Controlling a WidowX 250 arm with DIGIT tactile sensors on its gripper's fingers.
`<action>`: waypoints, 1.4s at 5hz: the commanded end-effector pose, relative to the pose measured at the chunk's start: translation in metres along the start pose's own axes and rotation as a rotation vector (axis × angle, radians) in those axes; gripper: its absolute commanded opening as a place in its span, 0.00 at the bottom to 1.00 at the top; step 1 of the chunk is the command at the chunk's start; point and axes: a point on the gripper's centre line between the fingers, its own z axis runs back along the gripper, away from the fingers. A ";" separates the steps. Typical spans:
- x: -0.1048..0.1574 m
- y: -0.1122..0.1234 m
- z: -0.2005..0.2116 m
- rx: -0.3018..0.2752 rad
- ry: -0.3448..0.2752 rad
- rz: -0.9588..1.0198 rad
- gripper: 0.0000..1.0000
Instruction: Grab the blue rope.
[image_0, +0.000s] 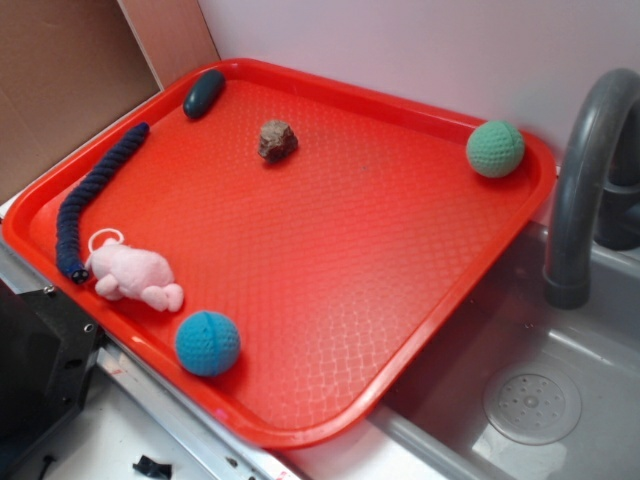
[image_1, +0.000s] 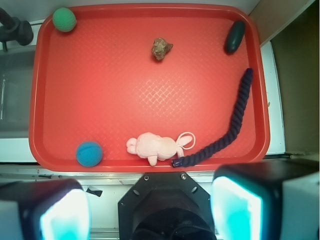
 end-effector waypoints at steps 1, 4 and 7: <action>0.000 0.000 0.000 0.000 0.000 0.000 1.00; 0.002 0.046 -0.053 0.061 -0.149 0.670 1.00; 0.018 0.095 -0.137 0.071 -0.151 0.744 1.00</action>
